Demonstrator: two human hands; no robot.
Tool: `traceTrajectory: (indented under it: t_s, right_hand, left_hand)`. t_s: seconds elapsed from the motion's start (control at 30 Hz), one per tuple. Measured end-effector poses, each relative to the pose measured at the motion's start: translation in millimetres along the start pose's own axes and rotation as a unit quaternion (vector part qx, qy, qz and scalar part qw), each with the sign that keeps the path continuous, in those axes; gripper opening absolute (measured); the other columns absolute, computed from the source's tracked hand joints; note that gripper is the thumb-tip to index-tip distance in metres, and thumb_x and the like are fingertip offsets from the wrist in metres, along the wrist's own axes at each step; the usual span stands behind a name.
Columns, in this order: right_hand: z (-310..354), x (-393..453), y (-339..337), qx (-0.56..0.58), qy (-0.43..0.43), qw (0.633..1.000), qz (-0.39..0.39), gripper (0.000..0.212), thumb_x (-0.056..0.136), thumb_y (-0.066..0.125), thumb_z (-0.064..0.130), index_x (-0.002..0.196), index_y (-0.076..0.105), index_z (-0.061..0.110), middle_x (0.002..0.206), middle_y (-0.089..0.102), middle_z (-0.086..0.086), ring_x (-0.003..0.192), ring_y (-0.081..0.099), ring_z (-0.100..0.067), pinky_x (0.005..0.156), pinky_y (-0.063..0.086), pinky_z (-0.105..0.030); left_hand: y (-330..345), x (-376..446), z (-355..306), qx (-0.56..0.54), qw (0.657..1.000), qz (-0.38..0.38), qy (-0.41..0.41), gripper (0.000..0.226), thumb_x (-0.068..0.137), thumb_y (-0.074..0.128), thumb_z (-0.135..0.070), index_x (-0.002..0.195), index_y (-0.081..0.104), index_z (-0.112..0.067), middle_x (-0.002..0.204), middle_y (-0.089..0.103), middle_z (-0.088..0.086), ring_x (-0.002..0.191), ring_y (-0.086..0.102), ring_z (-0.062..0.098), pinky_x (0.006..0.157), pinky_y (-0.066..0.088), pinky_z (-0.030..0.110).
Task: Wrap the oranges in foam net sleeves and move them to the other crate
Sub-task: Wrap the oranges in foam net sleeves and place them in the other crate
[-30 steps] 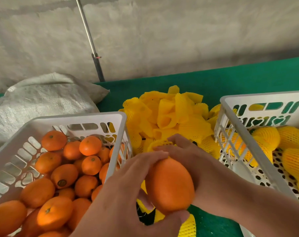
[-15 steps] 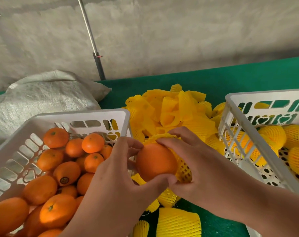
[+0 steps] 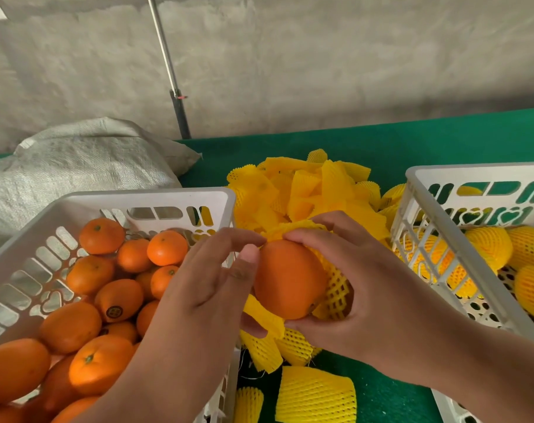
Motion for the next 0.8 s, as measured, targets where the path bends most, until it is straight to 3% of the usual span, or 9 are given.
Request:
traceTrajectory:
  t_s: [0.1,0.17,0.2,0.3,0.43,0.53,0.63,0.8]
  right_hand:
    - [2.7,-1.7,1.6,0.016,-0.015,1.000,0.006,0.089,0.071,0.077,0.075,0.147,0.032,0.058,0.149,0.025,0.035,0.131,0.042,0.005,0.090,0.047,-0.013]
    - [4.5,-2.0,-0.4,0.021,-0.022,1.000,-0.003,0.089,0.069,0.076,0.073,0.146,0.034,0.057,0.147,0.027,0.035,0.130,0.041,0.007,0.087,0.046,-0.011]
    - [5.6,-1.8,-2.1,0.027,-0.025,0.999,-0.007,0.089,0.068,0.076,0.072,0.146,0.036,0.056,0.146,0.029,0.035,0.130,0.041,0.008,0.084,0.046,-0.009]
    - [8.4,-1.5,-4.9,0.054,-0.042,0.998,-0.016,0.088,0.066,0.080,0.065,0.144,0.042,0.051,0.143,0.035,0.033,0.127,0.046,0.005,0.080,0.048,-0.005]
    - [7.6,-2.4,-3.7,0.084,-0.043,0.995,-0.014,0.084,0.066,0.082,0.063,0.141,0.046,0.052,0.143,0.037,0.031,0.124,0.046,0.007,0.064,0.051,-0.005]
    - [1.7,-1.4,-2.6,0.048,-0.027,0.998,-0.013,0.082,0.065,0.079,0.067,0.139,0.045,0.054,0.139,0.036,0.032,0.121,0.048,0.005,0.068,0.050,-0.006]
    - [-3.7,0.3,0.4,0.008,-0.006,1.000,-0.005,0.079,0.065,0.074,0.075,0.136,0.046,0.053,0.134,0.037,0.032,0.109,0.054,0.002,0.066,0.051,-0.010]
    - [-9.1,1.2,2.7,-0.030,0.015,0.999,-0.018,0.073,0.066,0.068,0.082,0.129,0.045,0.054,0.123,0.039,0.032,0.106,0.052,0.005,0.067,0.050,-0.014]
  left_hand:
    - [-2.8,2.2,5.5,-0.033,0.999,-0.025,-0.026,0.029,0.079,0.057,-0.059,0.100,0.066,-0.040,0.093,0.069,-0.006,0.056,0.069,0.028,0.051,0.061,0.042]
    - [-5.5,5.9,8.9,-0.055,0.997,-0.031,-0.040,0.017,0.091,0.057,-0.047,0.100,0.068,-0.038,0.089,0.071,0.000,0.056,0.067,0.032,0.049,0.058,0.041]
    - [-6.1,7.9,9.9,-0.055,0.997,-0.025,-0.049,0.011,0.097,0.058,-0.039,0.101,0.068,-0.041,0.088,0.073,0.002,0.056,0.067,0.034,0.049,0.058,0.039]
    - [-6.7,10.7,12.3,0.016,0.999,0.009,-0.040,0.025,0.104,0.055,-0.027,0.096,0.071,-0.044,0.083,0.075,0.002,0.052,0.069,0.030,0.049,0.055,0.024]
    - [-6.1,7.5,13.0,0.083,0.996,-0.014,-0.005,0.024,0.102,0.054,-0.029,0.087,0.070,-0.038,0.070,0.069,-0.002,0.047,0.067,0.019,0.042,0.045,0.014]
    - [-8.0,3.6,7.7,0.111,0.991,-0.060,0.036,0.018,0.099,0.050,-0.043,0.087,0.063,-0.038,0.071,0.065,-0.003,0.049,0.067,0.017,0.042,0.045,0.012]
    - [-6.5,-2.0,-2.9,0.148,0.982,-0.080,0.082,0.026,0.091,0.041,-0.056,0.088,0.060,-0.038,0.076,0.065,-0.010,0.054,0.068,0.013,0.045,0.045,0.010]
    - [-1.6,-8.9,-13.4,0.236,0.957,-0.079,0.147,0.019,0.097,0.044,-0.049,0.090,0.058,-0.038,0.088,0.062,-0.018,0.069,0.066,0.009,0.064,0.049,0.024]
Point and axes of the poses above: each hand's wrist, its own x-axis towards the middle knuckle, its own y-axis out of the palm, z = x × y, the point moved 5 cm from there along x, towards the middle knuckle
